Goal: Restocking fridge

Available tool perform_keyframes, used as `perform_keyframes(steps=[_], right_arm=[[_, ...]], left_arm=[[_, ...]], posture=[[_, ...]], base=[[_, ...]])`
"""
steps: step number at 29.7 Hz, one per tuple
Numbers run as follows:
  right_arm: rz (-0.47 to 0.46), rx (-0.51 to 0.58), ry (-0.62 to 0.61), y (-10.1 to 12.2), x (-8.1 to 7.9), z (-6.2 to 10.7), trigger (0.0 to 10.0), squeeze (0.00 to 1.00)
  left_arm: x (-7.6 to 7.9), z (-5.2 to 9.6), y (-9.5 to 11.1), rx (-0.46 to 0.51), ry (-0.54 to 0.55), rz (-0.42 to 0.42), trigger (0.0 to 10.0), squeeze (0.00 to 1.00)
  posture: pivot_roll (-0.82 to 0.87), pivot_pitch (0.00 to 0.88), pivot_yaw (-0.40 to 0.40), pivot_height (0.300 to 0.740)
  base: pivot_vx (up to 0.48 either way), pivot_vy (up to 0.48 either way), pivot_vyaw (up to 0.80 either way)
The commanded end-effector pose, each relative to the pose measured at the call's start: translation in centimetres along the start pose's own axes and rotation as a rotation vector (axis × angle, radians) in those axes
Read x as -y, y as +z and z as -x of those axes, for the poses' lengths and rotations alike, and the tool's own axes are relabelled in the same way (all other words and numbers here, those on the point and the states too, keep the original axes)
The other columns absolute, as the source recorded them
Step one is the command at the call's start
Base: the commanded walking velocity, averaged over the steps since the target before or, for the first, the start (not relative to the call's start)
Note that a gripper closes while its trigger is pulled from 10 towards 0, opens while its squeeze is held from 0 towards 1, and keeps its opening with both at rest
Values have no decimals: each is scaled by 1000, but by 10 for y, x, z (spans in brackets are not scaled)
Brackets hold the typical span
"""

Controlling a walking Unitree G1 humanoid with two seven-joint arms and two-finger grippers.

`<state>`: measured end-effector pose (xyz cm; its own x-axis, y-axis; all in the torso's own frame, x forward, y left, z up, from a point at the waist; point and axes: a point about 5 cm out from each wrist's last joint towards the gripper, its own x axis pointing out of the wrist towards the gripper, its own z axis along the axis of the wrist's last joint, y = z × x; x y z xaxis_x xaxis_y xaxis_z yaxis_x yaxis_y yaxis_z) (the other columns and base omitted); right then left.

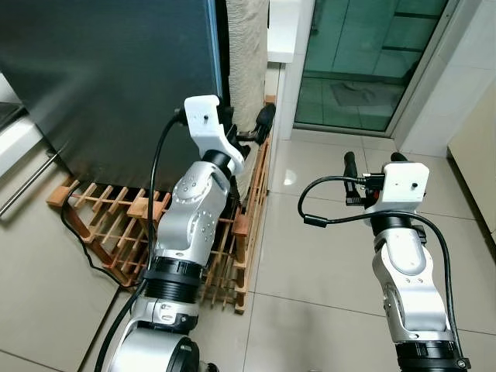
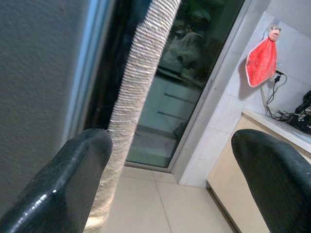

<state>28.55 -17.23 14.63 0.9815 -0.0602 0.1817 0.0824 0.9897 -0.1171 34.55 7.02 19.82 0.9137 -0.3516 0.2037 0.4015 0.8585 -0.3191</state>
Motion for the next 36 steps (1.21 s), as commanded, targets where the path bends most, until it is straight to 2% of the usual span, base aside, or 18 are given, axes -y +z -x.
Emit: perform_keyframes(steps=[1,19,28,29,34,36], right_arm=[[6,11,3,1,0,-1,10000,0],[3,17,1,2,-3,0,10000,0],[2,21,-2,3,-3,-1,10000,0],[2,21,-2,3,-3,-1,10000,0],[3,23,4,4,-5,-2,10000,0],[4,23,2,4,-5,-2,10000,0]], left_arm=[[1,-4,3,5,5,-15,10000,0],[7,-18,-2,-13,93,16,10000,0],[27,-32,-3,-19,26,21,10000,0],[33,-39,-4,-28,-13,-11,10000,0],[35,-47,-5,-45,-20,-26,10000,0],[37,-50,-6,-64,-22,14,10000,0]], posture=[[-184,0,54,740],[-191,0,55,740],[-196,0,56,740],[-194,0,53,740],[-194,0,53,740],[-200,0,56,740]], base=[[0,0,0],[0,0,0],[0,0,0],[0,0,0],[0,0,0],[0,0,0]])
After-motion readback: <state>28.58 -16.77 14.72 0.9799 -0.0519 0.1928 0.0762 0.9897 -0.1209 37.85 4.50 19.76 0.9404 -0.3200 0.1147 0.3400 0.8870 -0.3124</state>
